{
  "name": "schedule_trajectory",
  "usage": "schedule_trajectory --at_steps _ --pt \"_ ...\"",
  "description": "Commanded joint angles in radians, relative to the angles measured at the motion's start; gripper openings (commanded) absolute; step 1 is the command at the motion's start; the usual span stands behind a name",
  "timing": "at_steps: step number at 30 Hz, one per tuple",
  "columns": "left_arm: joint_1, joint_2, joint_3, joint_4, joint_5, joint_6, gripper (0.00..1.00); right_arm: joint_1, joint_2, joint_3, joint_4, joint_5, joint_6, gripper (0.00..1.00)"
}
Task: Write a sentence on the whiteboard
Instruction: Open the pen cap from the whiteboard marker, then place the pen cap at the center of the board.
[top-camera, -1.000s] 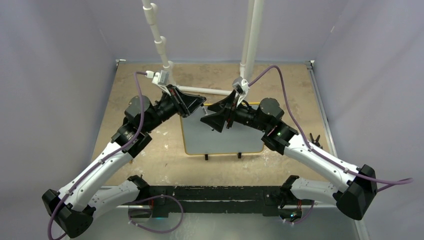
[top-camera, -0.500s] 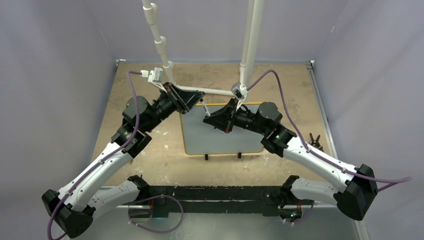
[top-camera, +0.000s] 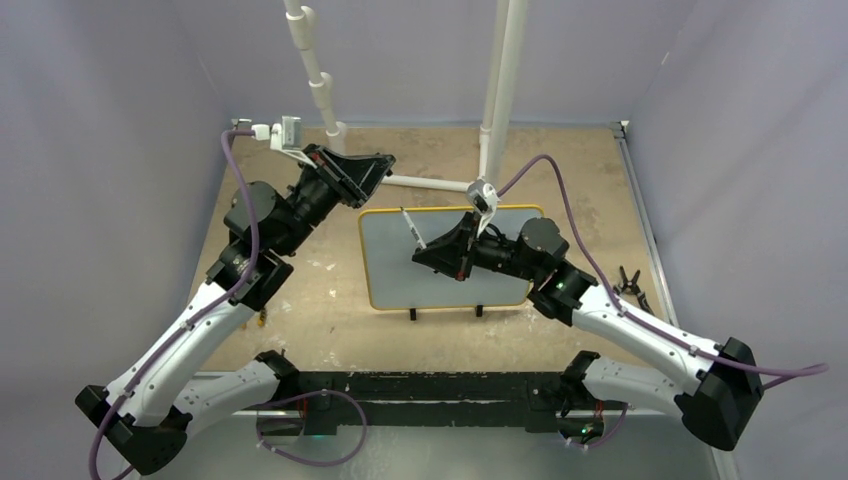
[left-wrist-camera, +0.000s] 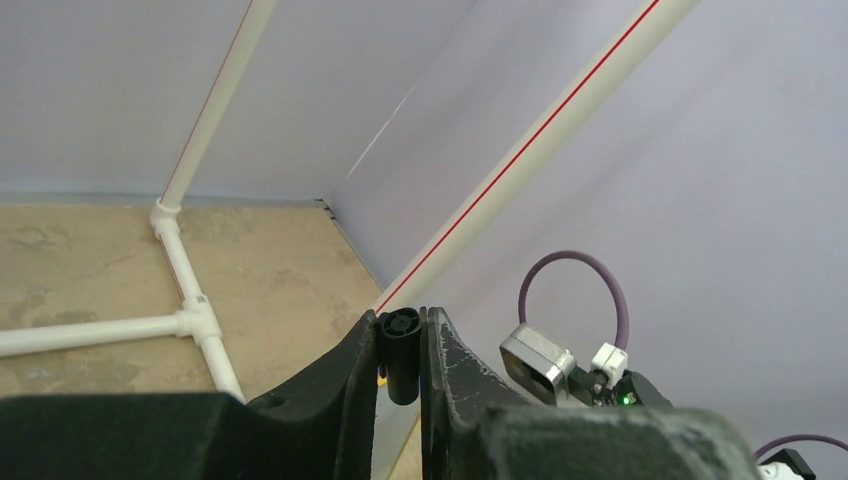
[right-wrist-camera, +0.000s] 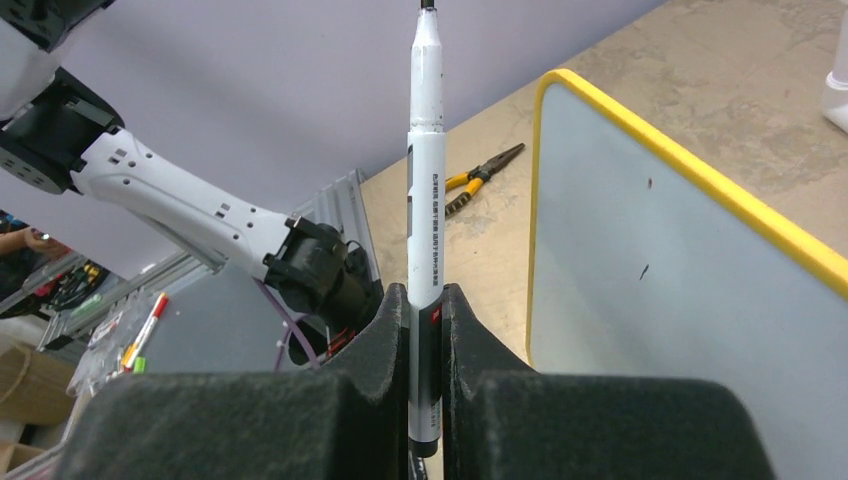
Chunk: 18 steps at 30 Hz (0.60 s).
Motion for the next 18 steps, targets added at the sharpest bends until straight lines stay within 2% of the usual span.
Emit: schedule_trajectory --at_steps 1,6,12,14,18 --pt "-0.002 -0.001 0.064 -0.022 -0.035 0.062 0.0 0.008 -0.041 -0.015 0.016 -0.038 0.008 0.0" --pt "0.0 0.019 0.094 -0.073 -0.074 0.106 0.0 0.009 -0.059 -0.021 -0.002 -0.023 0.008 0.0" --pt "0.024 0.071 0.173 -0.325 -0.243 0.281 0.0 0.009 -0.072 -0.018 0.007 -0.016 0.019 0.0" --pt "0.085 0.098 0.205 -0.418 -0.265 0.331 0.0 0.009 -0.079 -0.014 0.003 -0.016 0.019 0.0" --pt "0.305 0.121 0.178 -0.497 -0.147 0.365 0.0 0.009 -0.107 -0.012 -0.01 -0.009 0.012 0.0"
